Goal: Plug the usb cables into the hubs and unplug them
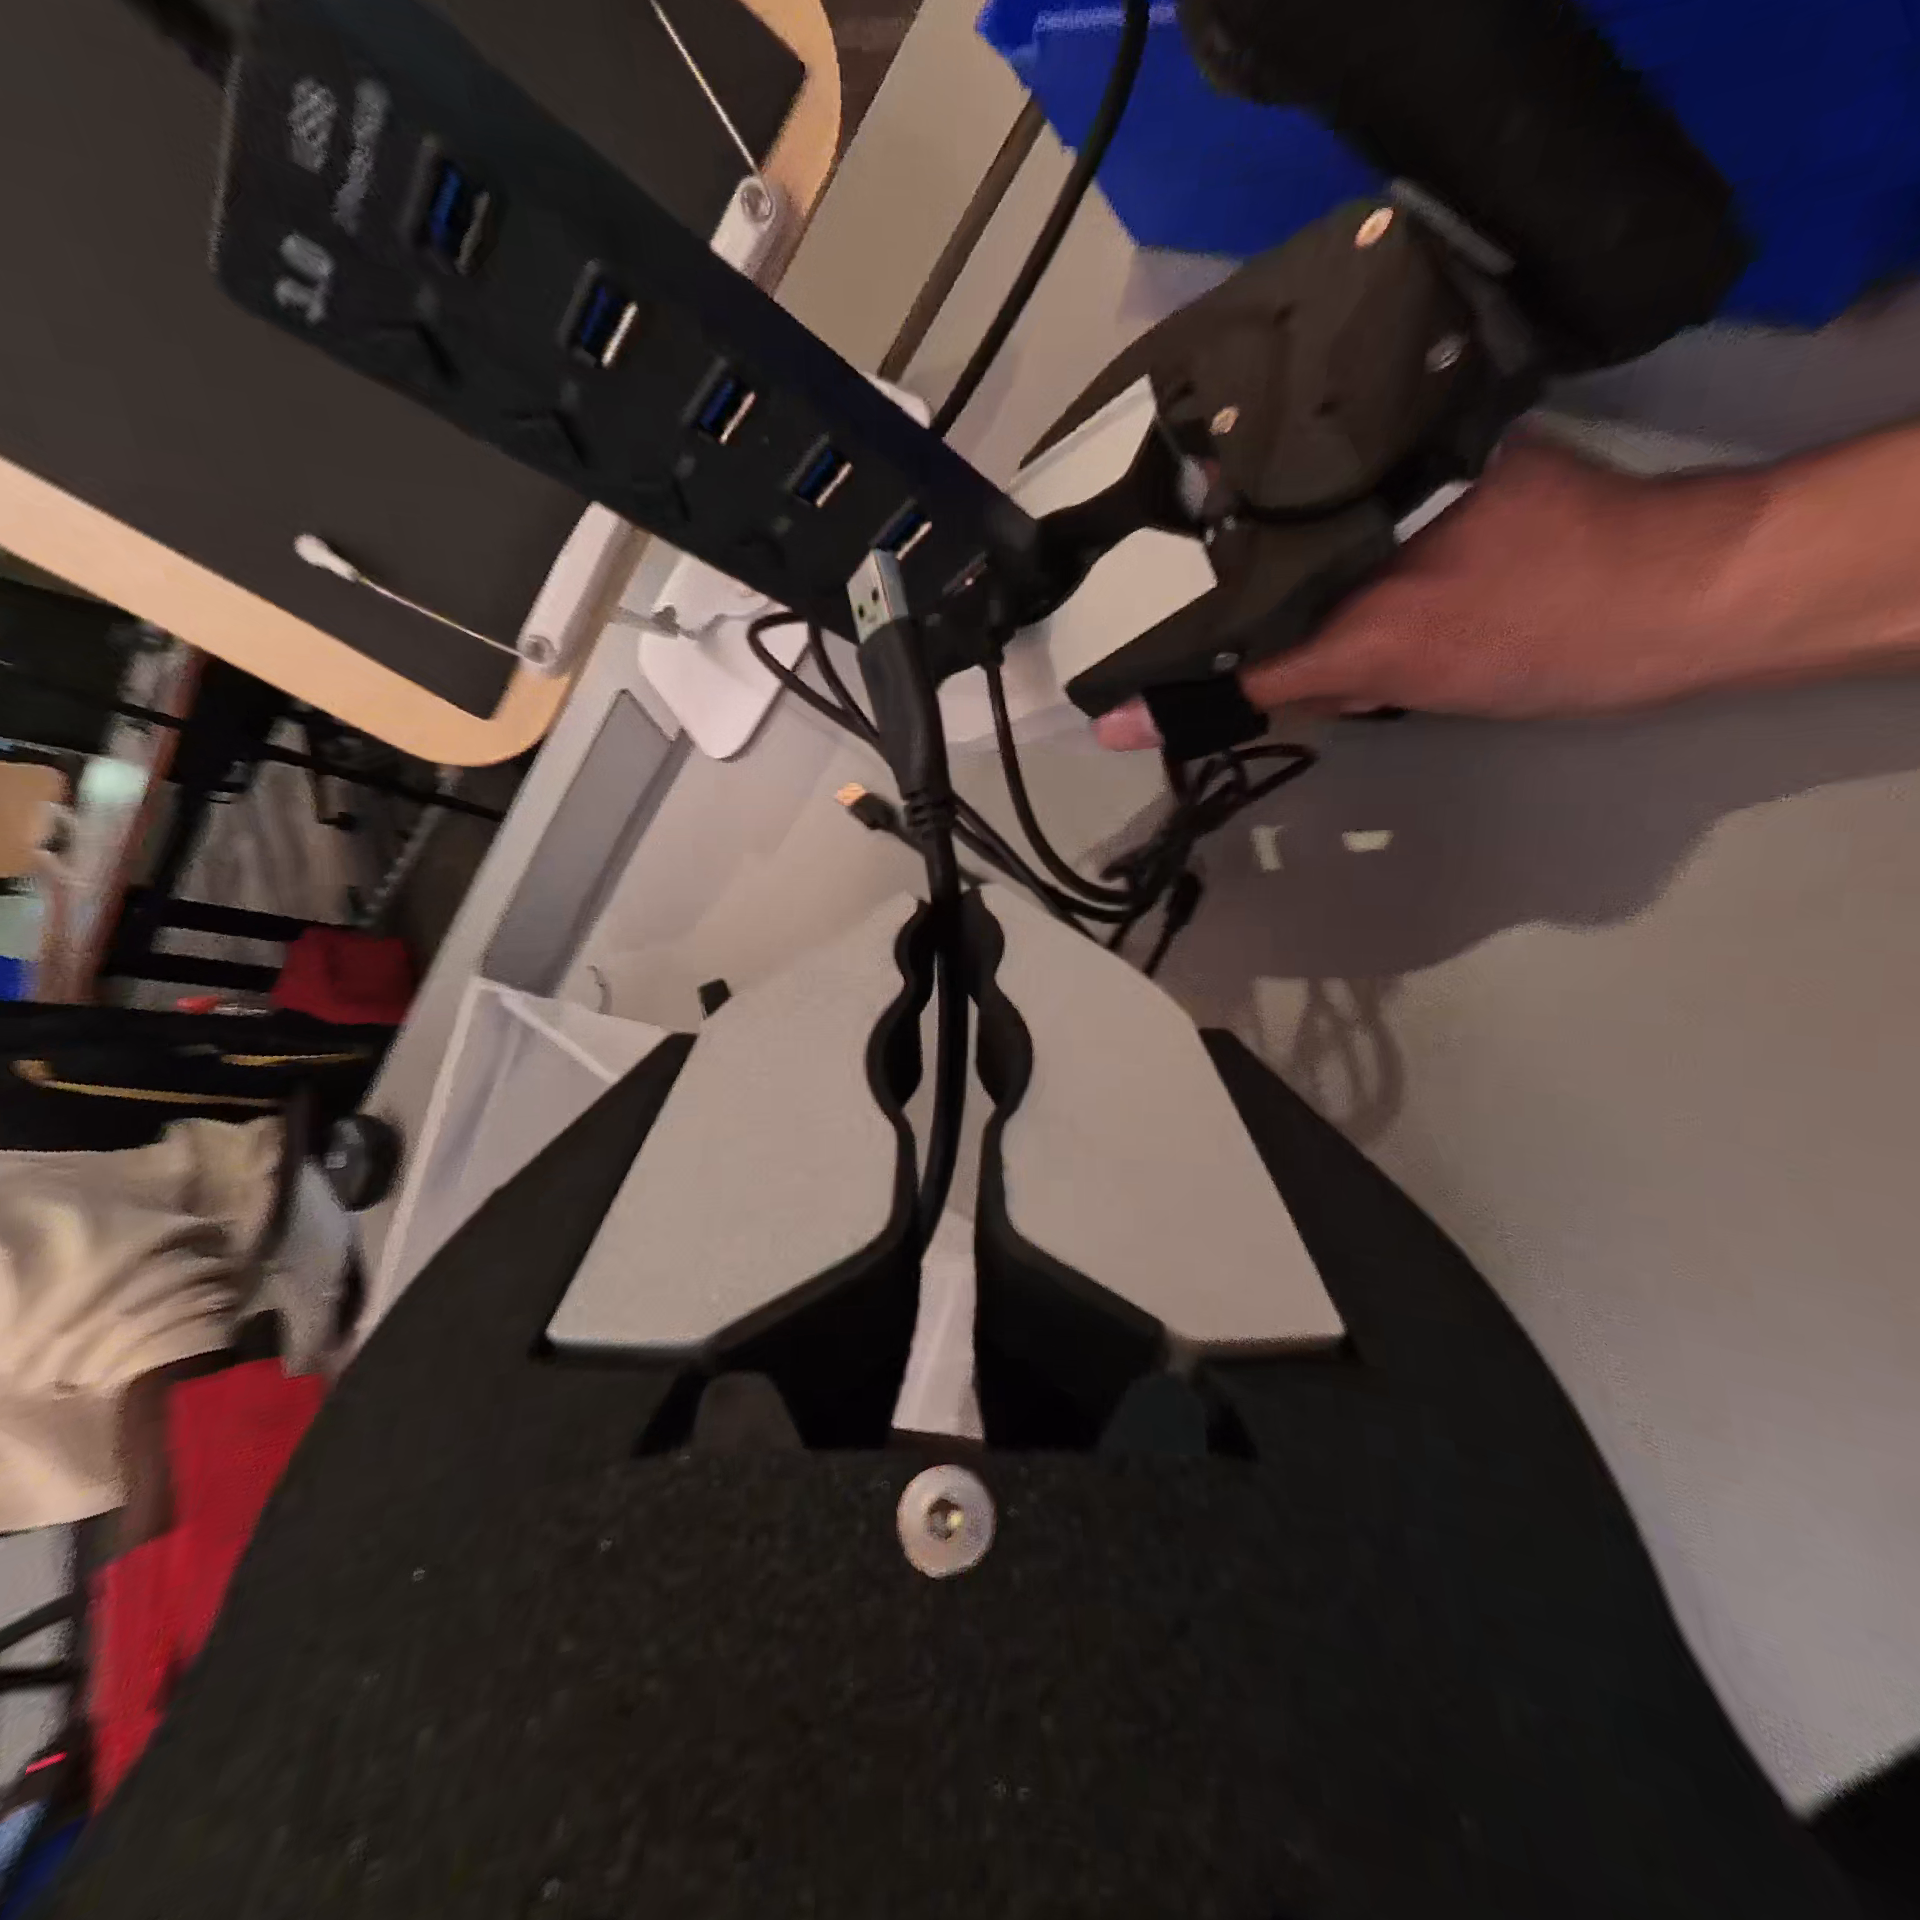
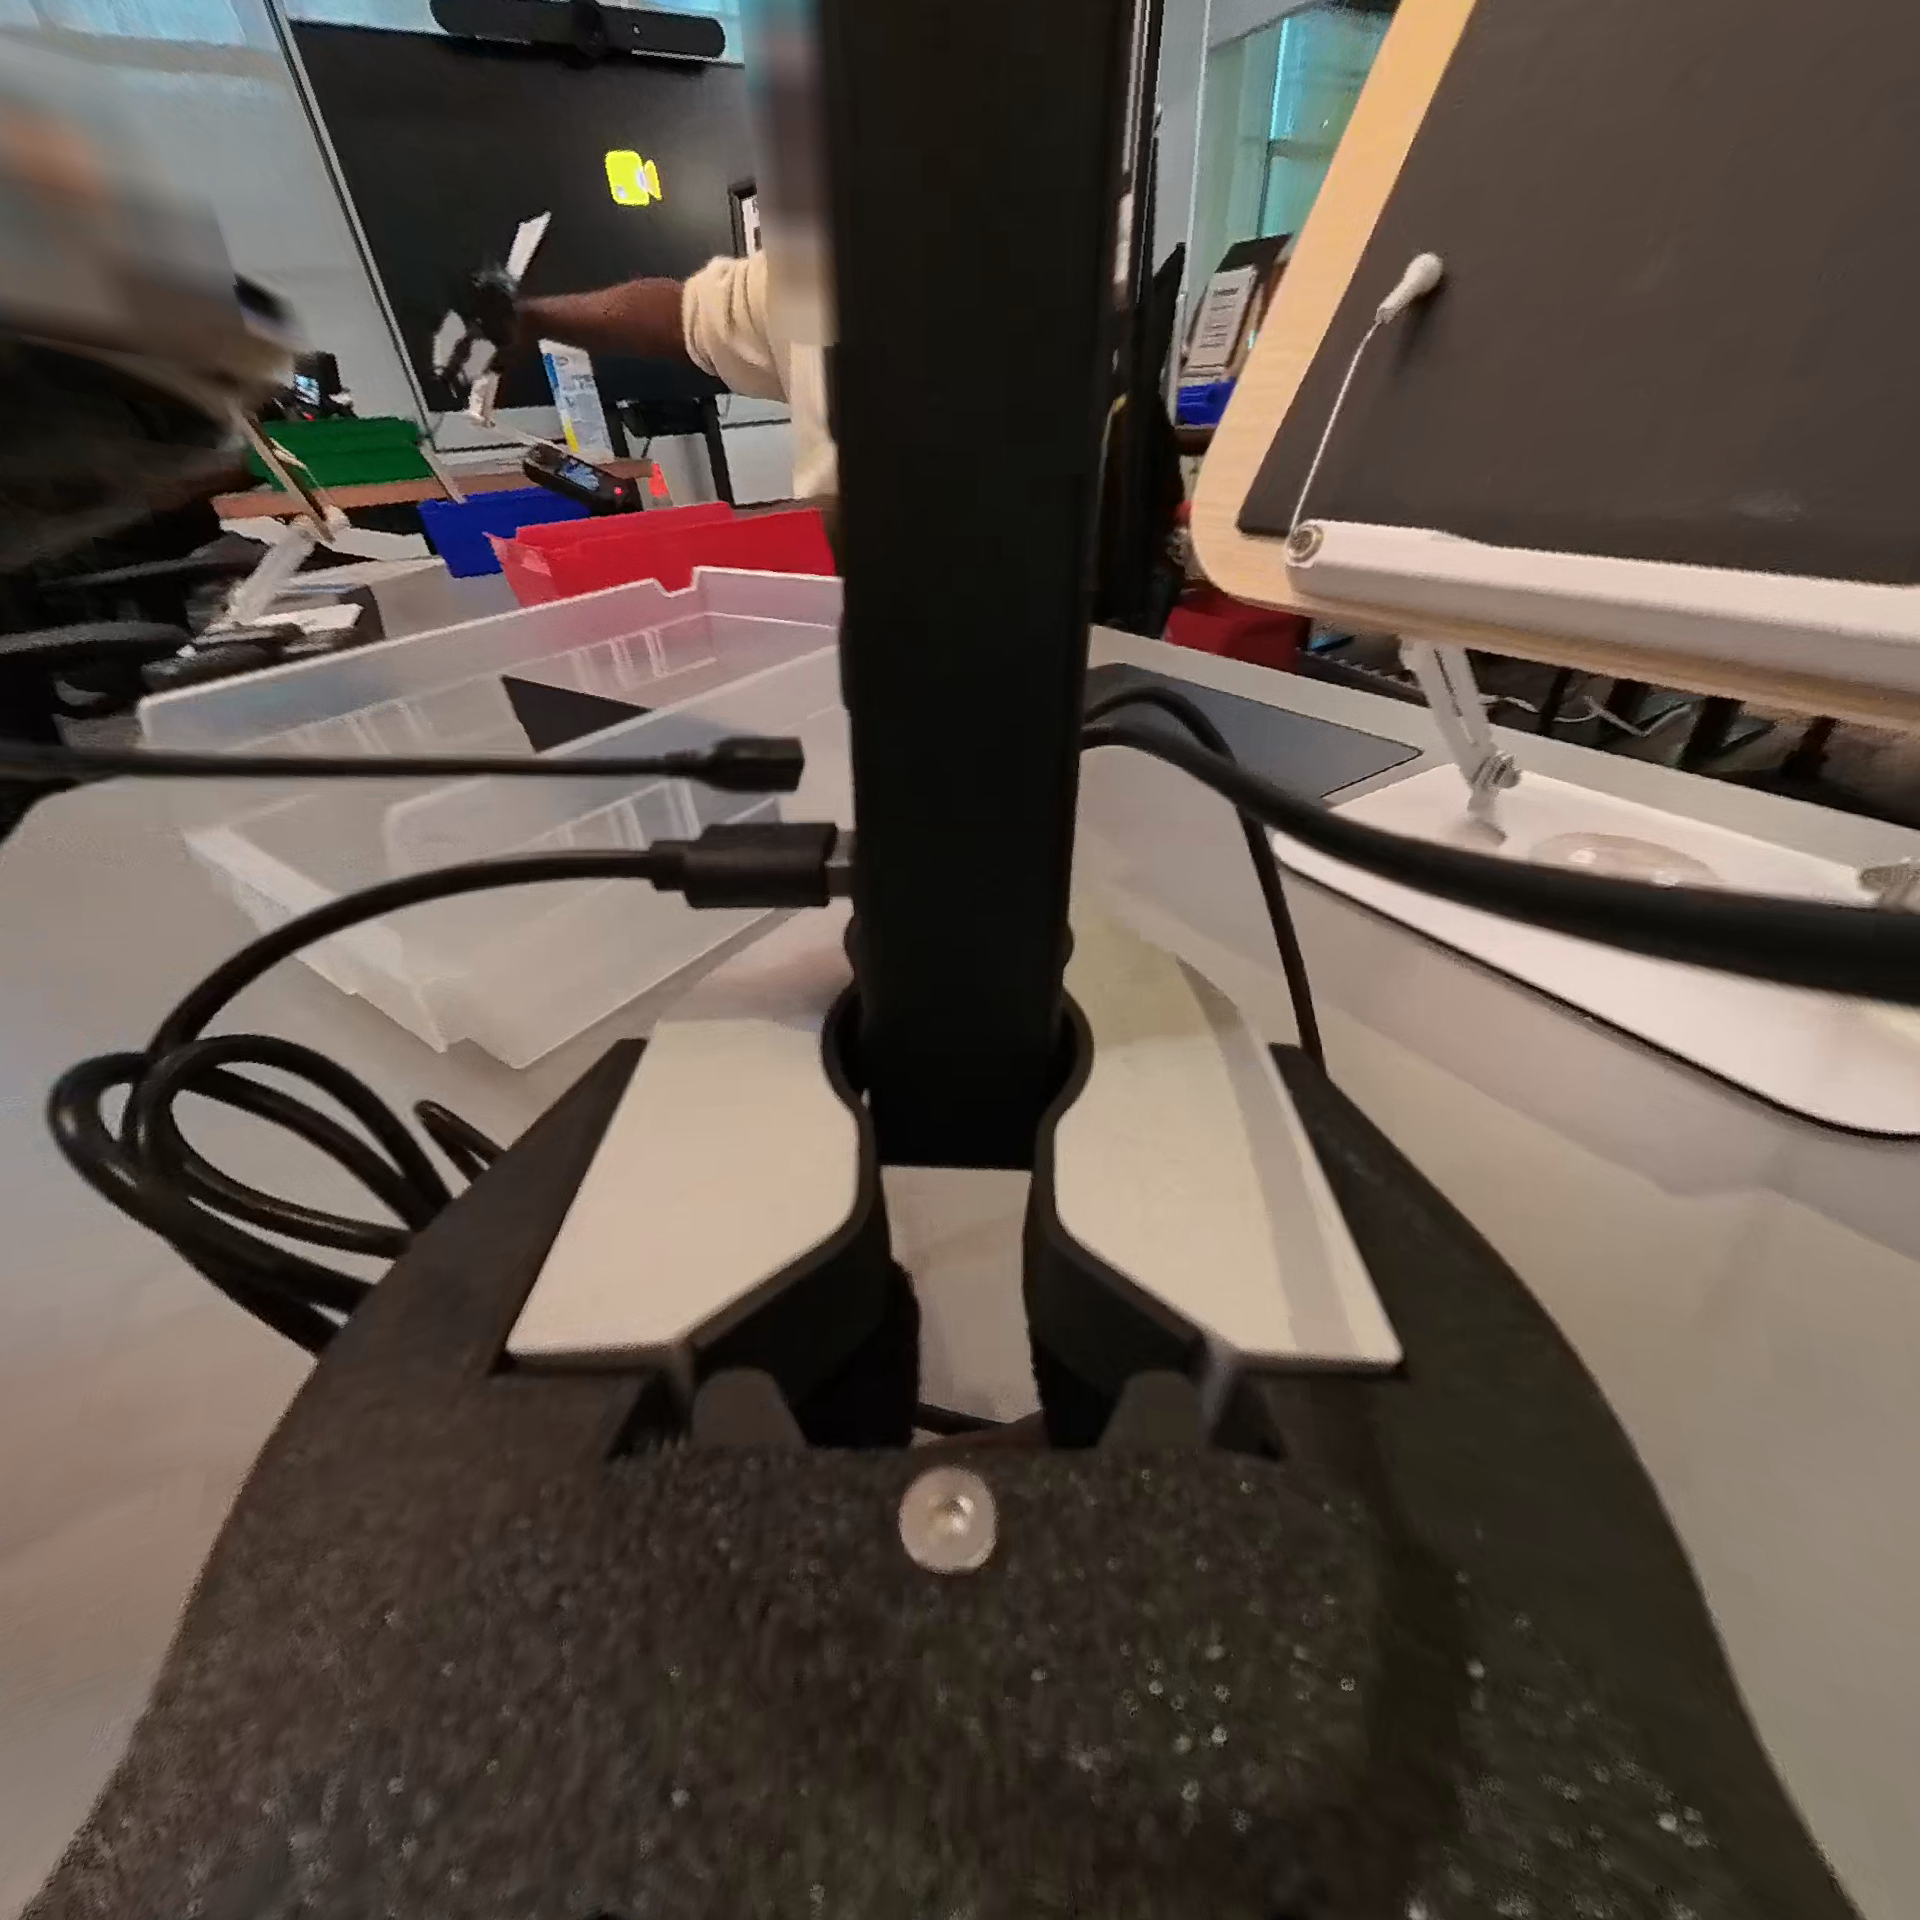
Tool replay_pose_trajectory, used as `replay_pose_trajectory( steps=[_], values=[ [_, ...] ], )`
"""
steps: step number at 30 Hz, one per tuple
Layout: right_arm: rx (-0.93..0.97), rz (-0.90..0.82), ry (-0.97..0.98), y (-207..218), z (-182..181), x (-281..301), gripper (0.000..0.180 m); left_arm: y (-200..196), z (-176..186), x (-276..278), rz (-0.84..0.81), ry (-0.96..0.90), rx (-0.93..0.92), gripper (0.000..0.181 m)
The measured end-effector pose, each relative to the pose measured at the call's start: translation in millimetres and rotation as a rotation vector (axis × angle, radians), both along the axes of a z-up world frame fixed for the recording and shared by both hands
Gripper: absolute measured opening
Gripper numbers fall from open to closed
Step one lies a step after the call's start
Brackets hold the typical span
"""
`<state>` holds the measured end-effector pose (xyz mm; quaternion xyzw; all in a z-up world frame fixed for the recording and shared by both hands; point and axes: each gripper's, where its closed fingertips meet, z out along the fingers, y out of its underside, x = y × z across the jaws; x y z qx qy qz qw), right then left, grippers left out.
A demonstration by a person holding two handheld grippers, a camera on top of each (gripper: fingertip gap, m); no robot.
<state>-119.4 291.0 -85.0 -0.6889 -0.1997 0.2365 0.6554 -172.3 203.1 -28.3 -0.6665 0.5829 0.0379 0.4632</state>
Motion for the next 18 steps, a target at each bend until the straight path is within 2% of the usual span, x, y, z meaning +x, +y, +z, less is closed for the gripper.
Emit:
replay_pose_trajectory(
  steps=[6,18],
  values=[
    [0.010,-0.005,-0.049,-1.6,-2.1,-5.0,0.027,13.7,-18.2,11.0,0.004,0.204,0.136,0.004],
    [0.000,0.002,-0.055,-1.2,-4.6,-6.5,0.027,31.4,-26.1,11.9,0.086,0.229,0.165,0.004]
  ],
)
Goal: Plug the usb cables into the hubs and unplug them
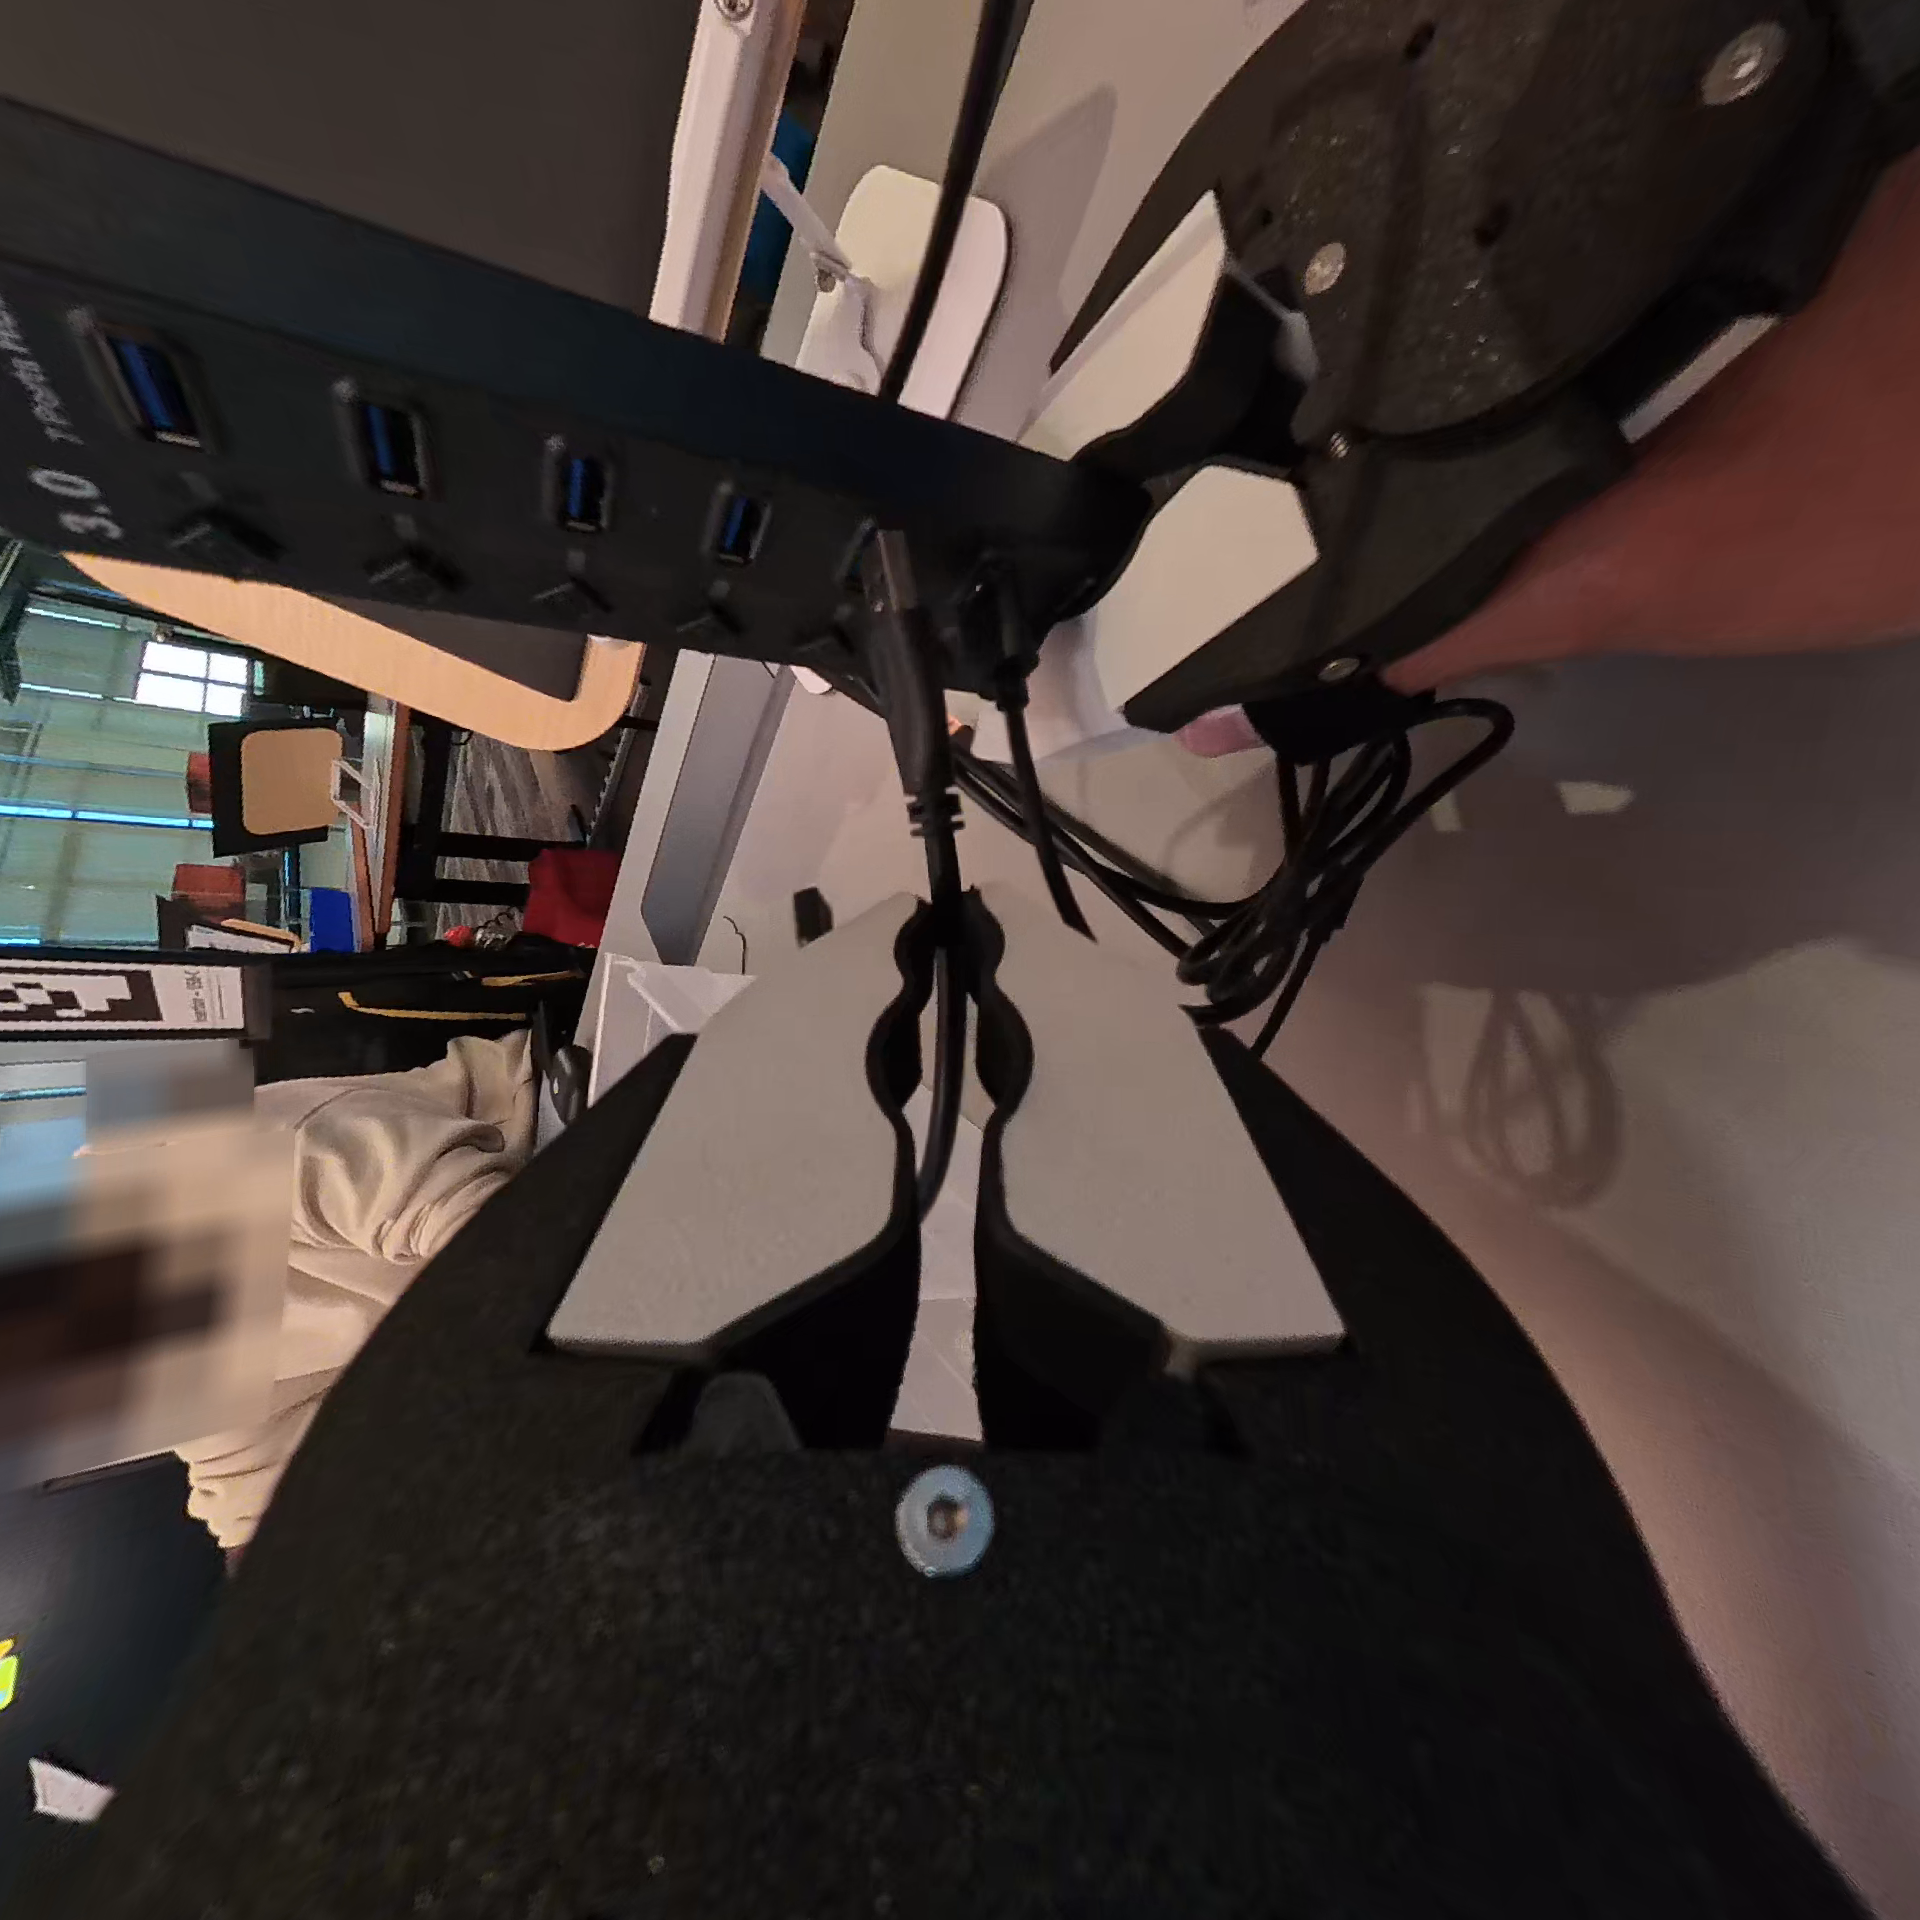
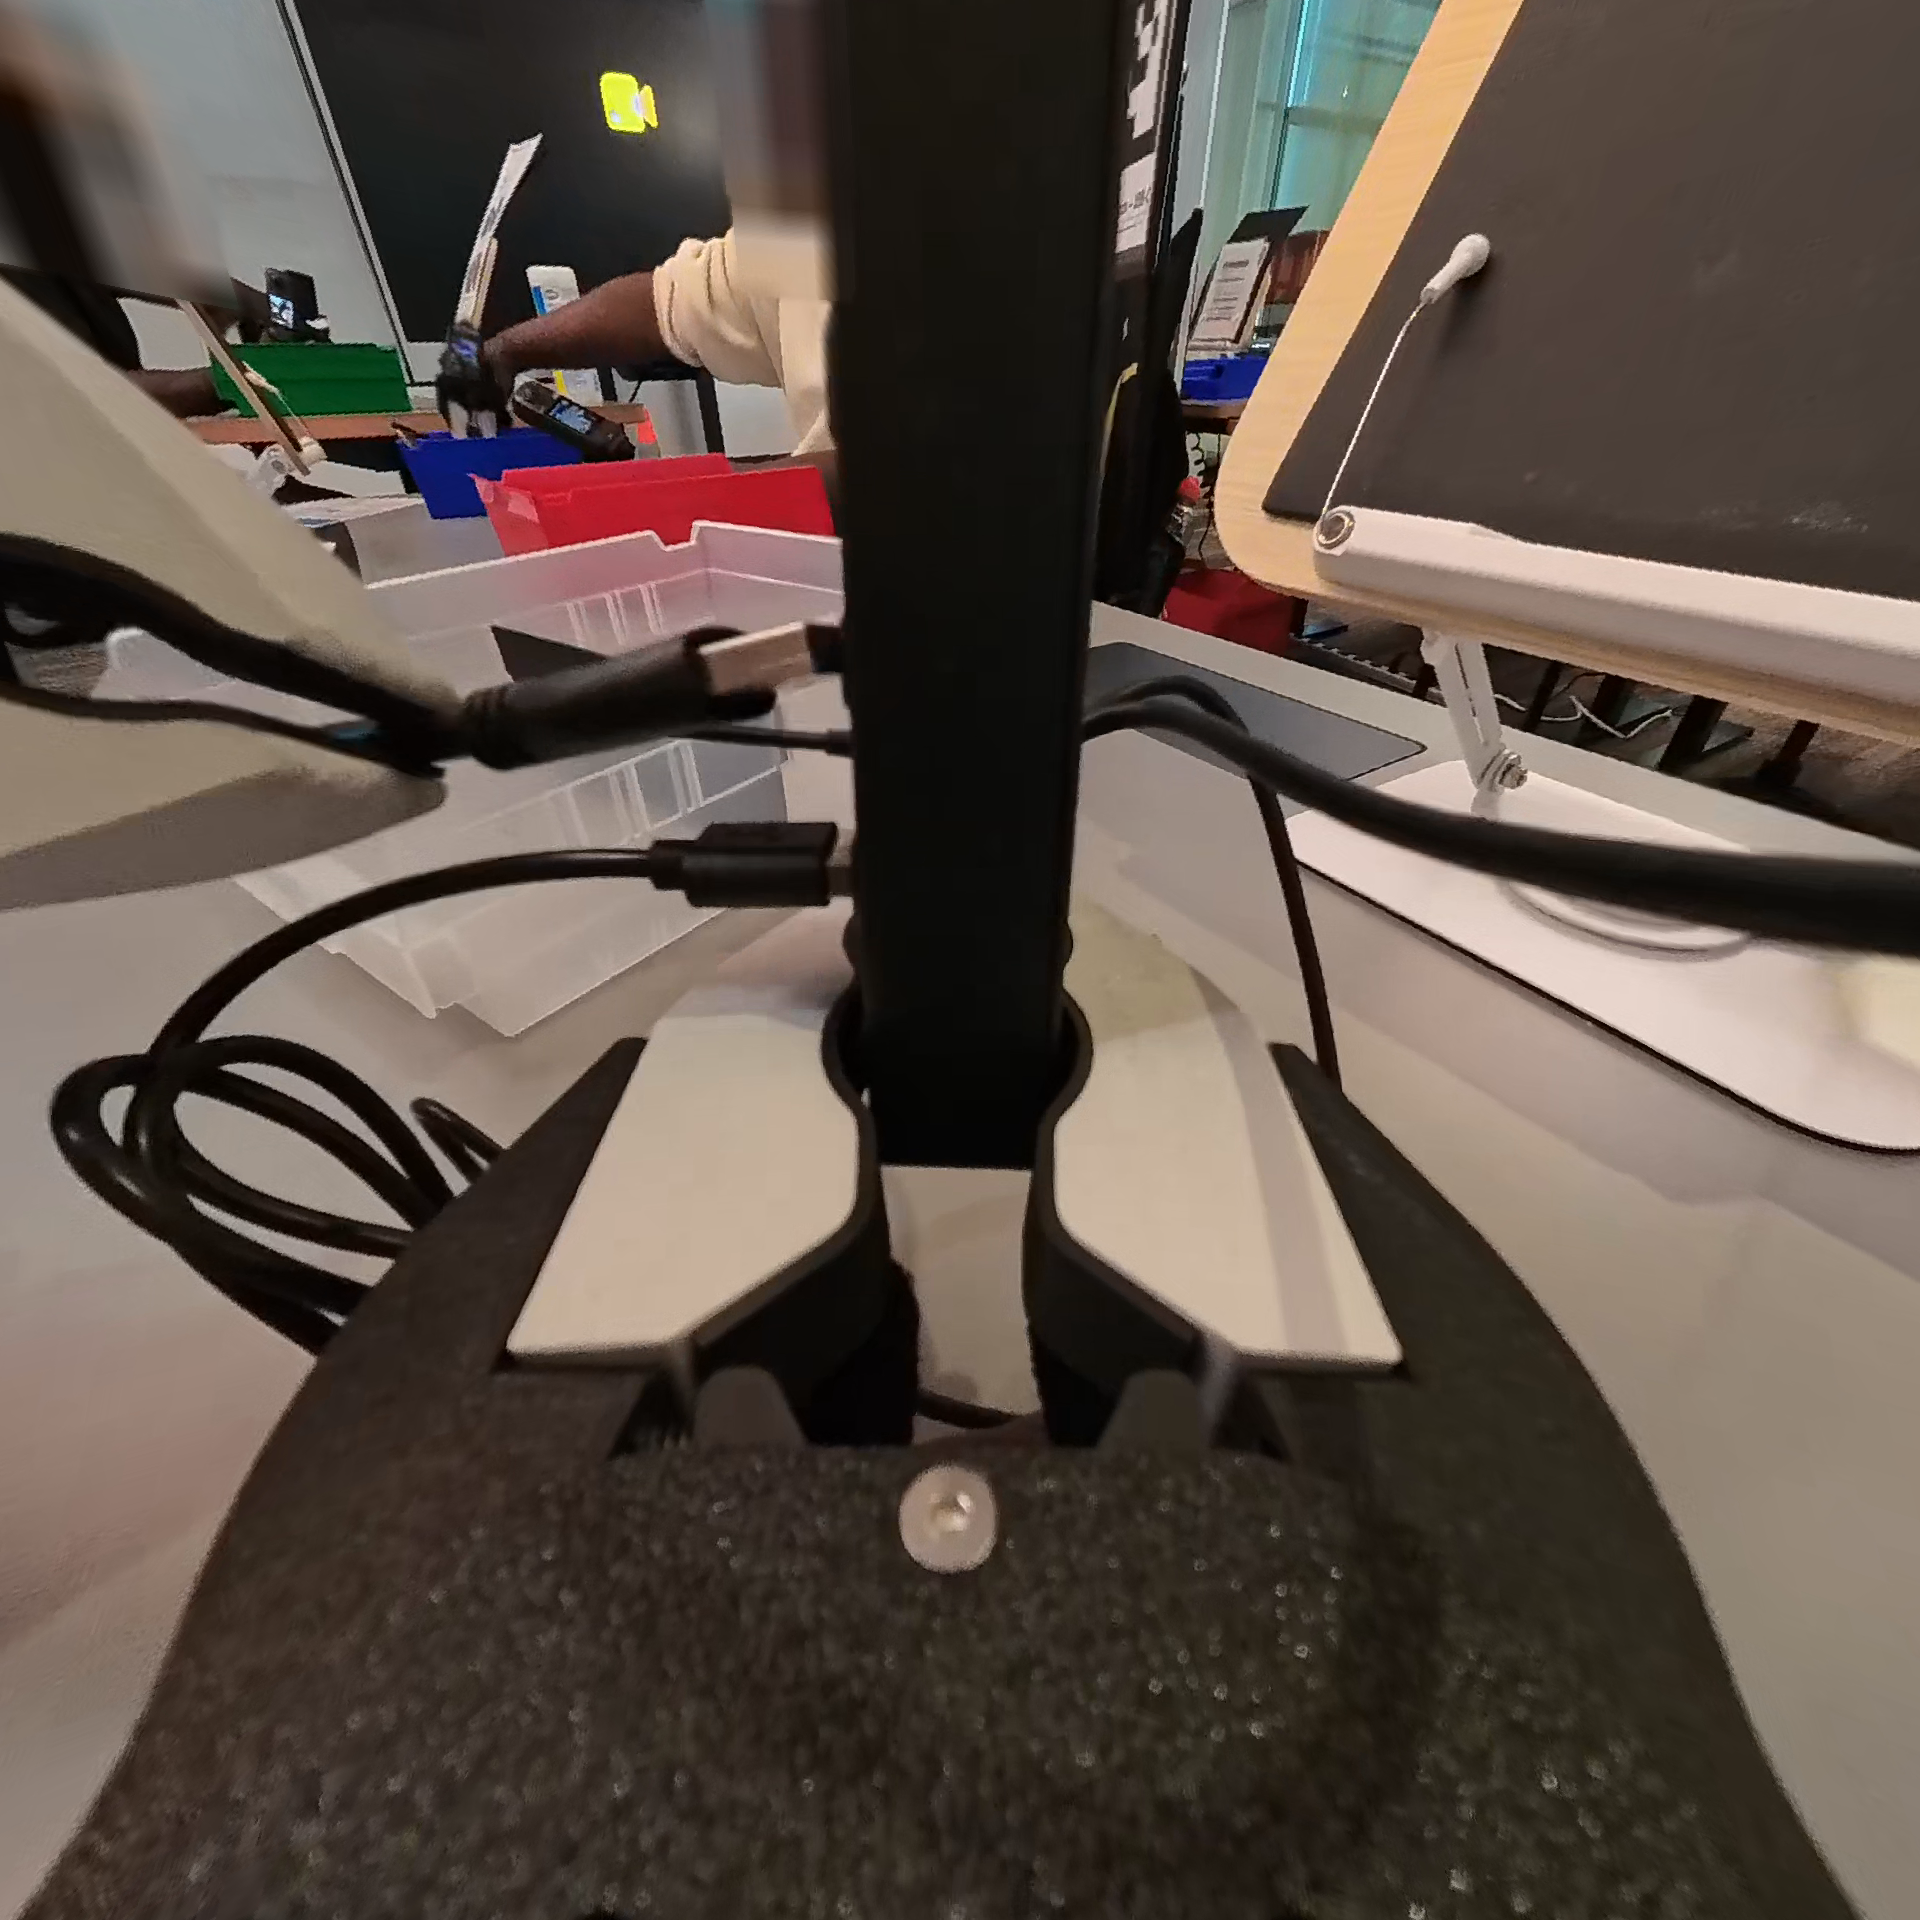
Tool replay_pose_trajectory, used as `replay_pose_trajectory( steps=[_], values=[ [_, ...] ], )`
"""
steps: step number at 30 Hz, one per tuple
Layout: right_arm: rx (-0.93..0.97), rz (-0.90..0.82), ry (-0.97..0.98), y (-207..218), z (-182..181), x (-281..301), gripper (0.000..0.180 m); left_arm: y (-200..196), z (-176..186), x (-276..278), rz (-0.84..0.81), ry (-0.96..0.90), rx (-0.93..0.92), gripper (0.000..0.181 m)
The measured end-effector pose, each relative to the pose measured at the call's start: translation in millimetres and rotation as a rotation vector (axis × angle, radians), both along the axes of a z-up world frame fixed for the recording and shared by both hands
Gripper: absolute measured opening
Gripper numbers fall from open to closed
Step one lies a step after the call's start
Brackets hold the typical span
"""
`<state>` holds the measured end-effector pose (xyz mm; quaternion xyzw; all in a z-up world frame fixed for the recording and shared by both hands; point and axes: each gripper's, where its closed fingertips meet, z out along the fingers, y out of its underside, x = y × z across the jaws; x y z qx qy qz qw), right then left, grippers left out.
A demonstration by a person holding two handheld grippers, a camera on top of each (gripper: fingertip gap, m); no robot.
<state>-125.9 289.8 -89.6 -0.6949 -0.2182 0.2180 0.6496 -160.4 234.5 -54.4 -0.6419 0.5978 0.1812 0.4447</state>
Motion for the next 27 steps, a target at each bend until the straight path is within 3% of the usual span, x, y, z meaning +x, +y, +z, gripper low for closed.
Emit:
replay_pose_trajectory(
  steps=[19,23,27],
  values=[
    [-0.001,-0.121,-0.146,6.9,-9.1,10.7,0.027,-1.6,-5.8,6.3,0.027,0.064,0.027,0.004],
    [0.014,-0.104,-0.126,4.9,-5.3,9.8,0.027,-4.3,-5.1,9.8,-0.004,-0.068,-0.087,0.004],
    [0.054,-0.099,-0.163,4.2,-1.7,10.5,0.027,-7.1,-4.6,10.1,-0.049,-0.318,-0.349,0.004]
  ],
)
